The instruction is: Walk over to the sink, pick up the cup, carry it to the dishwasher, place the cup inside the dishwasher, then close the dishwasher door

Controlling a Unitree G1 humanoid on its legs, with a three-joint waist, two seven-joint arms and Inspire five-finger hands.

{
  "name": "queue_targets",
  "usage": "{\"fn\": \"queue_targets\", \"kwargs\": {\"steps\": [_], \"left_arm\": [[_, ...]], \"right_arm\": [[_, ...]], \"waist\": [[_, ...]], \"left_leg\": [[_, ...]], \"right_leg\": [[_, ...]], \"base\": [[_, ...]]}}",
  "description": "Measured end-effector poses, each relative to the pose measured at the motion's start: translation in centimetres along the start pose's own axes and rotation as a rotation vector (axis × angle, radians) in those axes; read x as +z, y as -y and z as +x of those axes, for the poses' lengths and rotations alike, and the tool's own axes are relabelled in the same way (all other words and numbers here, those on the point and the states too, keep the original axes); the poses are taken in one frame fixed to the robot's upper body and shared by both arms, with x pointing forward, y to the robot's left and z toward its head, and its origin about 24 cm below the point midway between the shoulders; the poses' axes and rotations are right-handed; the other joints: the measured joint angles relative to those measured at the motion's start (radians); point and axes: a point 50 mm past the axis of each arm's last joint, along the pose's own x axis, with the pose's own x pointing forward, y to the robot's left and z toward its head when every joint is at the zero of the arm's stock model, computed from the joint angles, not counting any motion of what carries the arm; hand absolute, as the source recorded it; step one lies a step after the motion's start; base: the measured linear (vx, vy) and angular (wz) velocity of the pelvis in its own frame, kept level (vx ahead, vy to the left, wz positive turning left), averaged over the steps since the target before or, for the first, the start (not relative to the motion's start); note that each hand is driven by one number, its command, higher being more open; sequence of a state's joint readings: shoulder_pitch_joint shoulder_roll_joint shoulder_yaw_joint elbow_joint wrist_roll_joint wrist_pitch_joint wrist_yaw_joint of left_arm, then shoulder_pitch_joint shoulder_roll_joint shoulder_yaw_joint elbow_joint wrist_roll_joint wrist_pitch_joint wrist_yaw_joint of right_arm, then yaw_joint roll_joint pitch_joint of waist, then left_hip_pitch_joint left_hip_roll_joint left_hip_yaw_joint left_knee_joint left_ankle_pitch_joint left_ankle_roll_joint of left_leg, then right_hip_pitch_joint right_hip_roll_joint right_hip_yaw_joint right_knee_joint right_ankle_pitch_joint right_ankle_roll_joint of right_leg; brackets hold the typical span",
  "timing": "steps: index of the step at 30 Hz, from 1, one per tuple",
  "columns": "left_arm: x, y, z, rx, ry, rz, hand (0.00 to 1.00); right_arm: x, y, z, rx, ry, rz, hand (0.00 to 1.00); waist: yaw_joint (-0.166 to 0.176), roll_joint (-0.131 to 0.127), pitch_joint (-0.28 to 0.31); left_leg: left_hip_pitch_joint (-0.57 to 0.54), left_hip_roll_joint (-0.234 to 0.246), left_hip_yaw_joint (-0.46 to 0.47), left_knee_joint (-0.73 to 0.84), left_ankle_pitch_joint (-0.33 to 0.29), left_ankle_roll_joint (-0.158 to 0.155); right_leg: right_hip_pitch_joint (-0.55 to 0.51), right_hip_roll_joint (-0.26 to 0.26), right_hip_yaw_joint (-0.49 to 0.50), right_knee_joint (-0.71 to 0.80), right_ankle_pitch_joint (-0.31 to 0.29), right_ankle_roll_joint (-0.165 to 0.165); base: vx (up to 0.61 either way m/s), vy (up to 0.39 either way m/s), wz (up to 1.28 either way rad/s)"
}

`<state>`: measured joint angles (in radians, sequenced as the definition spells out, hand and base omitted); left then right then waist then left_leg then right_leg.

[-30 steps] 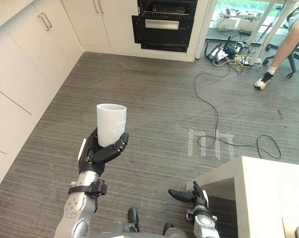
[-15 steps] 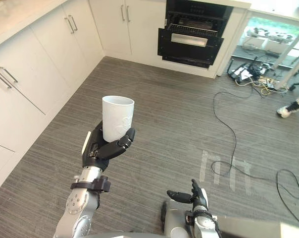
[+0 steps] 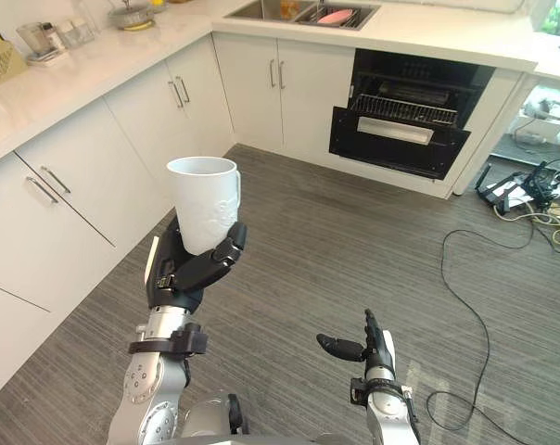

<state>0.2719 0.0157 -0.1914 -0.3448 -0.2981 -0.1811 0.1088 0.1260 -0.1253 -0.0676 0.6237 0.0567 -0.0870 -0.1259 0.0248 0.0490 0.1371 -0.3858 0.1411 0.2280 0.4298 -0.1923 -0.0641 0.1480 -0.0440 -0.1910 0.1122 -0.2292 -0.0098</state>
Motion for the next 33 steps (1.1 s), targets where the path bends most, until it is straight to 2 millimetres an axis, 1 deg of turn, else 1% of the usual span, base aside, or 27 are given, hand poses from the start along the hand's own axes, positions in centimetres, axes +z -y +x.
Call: {"fn": "queue_targets", "kwargs": {"steps": [1,2,3,4,6,7,8,10,11,14,17,18,19,20,21,22,23,24,25,26,27,28,29,30,31,32,33], "left_arm": [[-0.1,-0.1,-0.1,0.006,-0.005,0.003,0.00],[-0.1,-0.2,-0.1,0.007,-0.007,0.005,0.00],[-0.1,-0.2,-0.1,0.006,-0.007,0.006,0.00],[-0.1,0.0,-0.1,-0.006,-0.010,0.008,0.00],[-0.2,0.0,-0.1,-0.020,-0.022,0.018,0.00],[-0.3,0.1,-0.2,-0.036,-0.034,0.030,0.00],[-0.5,-0.3,-0.3,-0.050,-0.060,0.064,0.00],[-0.5,-0.4,-0.4,-0.055,-0.066,0.073,0.00],[-0.4,-0.2,-0.4,-0.058,-0.060,0.069,0.00],[-0.1,0.3,-0.1,-0.079,-0.036,0.058,0.00],[-0.1,0.5,0.0,-0.087,-0.033,0.052,0.00],[-0.1,0.7,0.0,-0.092,-0.032,0.048,0.00],[-0.1,0.7,0.0,-0.093,-0.034,0.048,0.00],[-0.4,0.7,-0.1,-0.090,-0.047,0.047,0.00],[-0.7,0.7,-0.1,-0.084,-0.058,0.038,0.00],[-1.0,1.0,-0.1,-0.078,-0.067,0.022,0.00],[-1.2,1.2,0.0,-0.065,-0.071,0.003,0.00],[-1.3,1.2,-0.1,-0.059,-0.073,-0.004,0.00],[-1.3,1.3,-0.1,-0.056,-0.074,-0.011,0.00],[-1.3,1.4,-0.1,-0.058,-0.075,-0.016,0.00],[-1.3,1.4,-0.1,-0.063,-0.075,-0.019,0.00],[-1.3,1.5,-0.2,-0.075,-0.075,-0.021,0.00],[-1.3,1.6,-0.2,-0.082,-0.075,-0.024,0.00],[-1.4,1.6,-0.2,-0.083,-0.075,-0.026,0.00],[-1.4,1.4,-0.3,-0.078,-0.078,-0.026,0.00],[-1.4,1.3,-0.4,-0.073,-0.079,-0.026,0.00],[-1.5,1.1,-0.5,-0.066,-0.088,-0.019,0.00]], "right_arm": [[-0.6,0.3,-0.1,-0.010,-0.025,-0.003,1.00],[-1.1,0.3,-0.1,-0.011,-0.052,-0.006,1.00],[-1.2,0.3,-0.2,-0.011,-0.059,-0.007,1.00],[-1.2,0.3,-0.1,-0.009,-0.058,-0.008,1.00],[-1.3,-0.1,-0.2,-0.002,-0.064,0.001,1.00],[-1.4,-0.4,-0.3,0.006,-0.070,0.010,1.00],[-1.5,-1.1,-0.4,0.021,-0.076,0.023,1.00],[-1.6,-1.8,-0.6,0.038,-0.079,0.041,1.00],[-1.7,-2.3,-0.7,0.050,-0.079,0.050,1.00],[-1.3,-3.3,-0.8,0.075,-0.064,0.072,1.00],[-1.4,-3.5,-1.2,0.082,-0.063,0.081,1.00],[-1.7,-3.4,-1.3,0.083,-0.070,0.080,1.00],[-1.9,-3.4,-1.4,0.082,-0.076,0.079,1.00],[-2.3,-3.1,-1.6,0.076,-0.093,0.072,1.00],[-2.4,-2.8,-1.6,0.071,-0.094,0.063,1.00],[-2.4,-2.3,-1.6,0.063,-0.090,0.053,1.00],[-2.5,-2.0,-1.7,0.062,-0.092,0.045,1.00],[-2.4,-2.0,-1.7,0.066,-0.087,0.043,1.00],[-1.9,-2.3,-1.8,0.078,-0.061,0.041,1.00],[-1.6,-2.3,-2.1,0.078,-0.043,0.042,1.00],[-1.5,-2.2,-2.2,0.076,-0.032,0.047,1.00],[-1.1,-2.1,-2.2,0.073,-0.008,0.052,1.00],[-0.7,-2.0,-2.1,0.067,0.009,0.051,1.00],[-0.6,-2.0,-2.0,0.066,0.013,0.049,1.00],[-0.5,-1.9,-1.7,0.064,0.011,0.043,1.00],[-0.6,-1.9,-1.6,0.063,0.005,0.040,1.00],[-0.9,-2.0,-1.5,0.065,-0.012,0.036,1.00]], "waist": [[0.007,-0.001,0.000],[0.010,-0.015,-0.006],[0.010,-0.023,-0.011],[0.010,-0.026,-0.011],[0.005,-0.042,-0.013],[-0.004,-0.059,-0.016],[-0.024,-0.073,-0.021],[-0.026,-0.069,-0.021],[-0.029,-0.068,-0.028],[-0.038,-0.068,-0.030],[-0.041,-0.065,-0.030],[-0.045,-0.077,-0.039],[-0.048,-0.085,-0.043],[-0.063,-0.098,-0.054],[-0.069,-0.073,-0.056],[-0.072,-0.040,-0.057],[-0.066,-0.020,-0.052],[-0.063,-0.013,-0.049],[-0.052,-0.005,-0.044],[-0.043,-0.004,-0.043],[-0.038,-0.006,-0.043],[-0.026,-0.010,-0.046],[-0.014,-0.012,-0.049],[-0.010,-0.009,-0.050],[-0.004,-0.007,-0.052],[-0.001,-0.008,-0.052],[0.002,-0.012,-0.049]], "left_leg": [[0.008,-0.030,0.000,-0.044,0.101,0.024],[0.014,-0.050,0.005,-0.020,0.168,0.087],[0.008,-0.060,0.014,0.003,0.152,0.109],[0.008,-0.070,0.023,0.042,0.097,0.120],[0.043,-0.096,0.029,0.049,0.043,0.141],[0.078,-0.122,0.026,0.032,0.027,0.151],[0.154,-0.152,0.016,0.003,0.000,0.166],[0.268,-0.156,0.010,-0.046,-0.029,0.170],[0.309,-0.155,-0.001,-0.072,-0.038,0.168],[0.407,-0.148,-0.040,-0.132,-0.069,0.156],[0.492,-0.136,-0.070,-0.172,-0.107,0.122],[0.518,-0.138,-0.085,-0.191,-0.122,0.097],[0.534,-0.140,-0.094,-0.198,-0.131,0.082],[0.579,-0.136,-0.120,-0.200,-0.153,0.045],[0.586,-0.113,-0.129,-0.184,-0.162,0.030],[0.562,-0.080,-0.136,-0.098,-0.163,0.021],[0.512,-0.040,-0.128,0.076,-0.137,-0.020],[0.470,-0.018,-0.131,0.196,-0.096,-0.059],[0.393,0.032,-0.133,0.419,-0.047,-0.097],[0.332,0.075,-0.107,0.568,-0.049,-0.090],[0.304,0.097,-0.087,0.608,-0.055,-0.078],[0.247,0.126,-0.049,0.627,-0.073,-0.049],[0.191,0.138,-0.030,0.582,-0.097,-0.022],[0.165,0.136,-0.029,0.542,-0.109,-0.005],[0.128,0.117,-0.040,0.437,-0.122,0.015],[0.116,0.101,-0.056,0.376,-0.123,0.017],[0.105,0.051,-0.108,0.231,-0.113,0.011]], "right_leg": [[0.029,-0.019,0.003,-0.012,-0.021,0.041],[0.053,-0.048,0.014,-0.014,-0.041,0.074],[0.053,-0.065,0.015,-0.006,-0.044,0.081],[0.036,-0.086,0.024,0.055,-0.047,0.087],[-0.055,-0.127,0.041,0.299,-0.053,0.103],[-0.122,-0.161,0.057,0.475,-0.026,0.130],[-0.213,-0.192,0.098,0.726,-0.009,0.126],[-0.300,-0.173,0.111,0.882,-0.026,0.098],[-0.349,-0.159,0.104,0.901,-0.036,0.083],[-0.498,-0.105,0.046,0.809,-0.058,0.054],[-0.562,-0.056,-0.022,0.543,-0.041,0.055],[-0.573,-0.039,-0.028,0.414,0.011,0.037],[-0.573,-0.033,-0.027,0.360,0.046,0.027],[-0.550,-0.027,-0.020,0.338,0.189,-0.050],[-0.540,-0.020,-0.044,0.361,0.162,-0.050],[-0.504,-0.002,-0.076,0.361,0.124,-0.060],[-0.453,0.025,-0.088,0.346,0.103,-0.075],[-0.413,0.040,-0.088,0.324,0.096,-0.080],[-0.327,0.068,-0.083,0.265,0.087,-0.084],[-0.243,0.088,-0.074,0.205,0.085,-0.086],[-0.205,0.095,-0.068,0.177,0.085,-0.088],[-0.152,0.098,-0.051,0.128,0.079,-0.087],[-0.123,0.098,-0.028,0.098,0.070,-0.083],[-0.106,0.097,-0.016,0.087,0.058,-0.091],[-0.083,0.093,0.006,0.074,0.047,-0.084],[-0.075,0.089,0.018,0.074,0.040,-0.079],[-0.061,0.075,0.044,0.075,0.021,-0.061]], "base": [[0.44,0.289,-0.11],[0.45,0.309,-0.11],[0.47,0.316,-0.09],[0.44,0.308,-0.05],[0.43,0.313,0.04],[0.46,0.280,0.30],[0.48,0.250,0.28],[0.50,0.186,0.14],[0.49,0.135,0.23],[0.38,0.029,0.33],[0.50,-0.020,0.31],[0.42,-0.065,0.45],[0.70,-0.149,0.73],[0.63,-0.150,0.62],[0.77,-0.200,0.76],[0.63,-0.182,0.42],[0.61,-0.179,0.30],[0.57,-0.153,0.01],[0.51,-0.118,-0.13],[0.48,-0.104,-0.16],[0.49,-0.102,-0.26],[0.35,-0.069,-0.32],[0.32,-0.050,-0.38],[0.31,0.052,-0.43],[0.26,0.059,-0.37],[0.33,0.119,-0.52],[0.25,0.137,-0.53]]}}
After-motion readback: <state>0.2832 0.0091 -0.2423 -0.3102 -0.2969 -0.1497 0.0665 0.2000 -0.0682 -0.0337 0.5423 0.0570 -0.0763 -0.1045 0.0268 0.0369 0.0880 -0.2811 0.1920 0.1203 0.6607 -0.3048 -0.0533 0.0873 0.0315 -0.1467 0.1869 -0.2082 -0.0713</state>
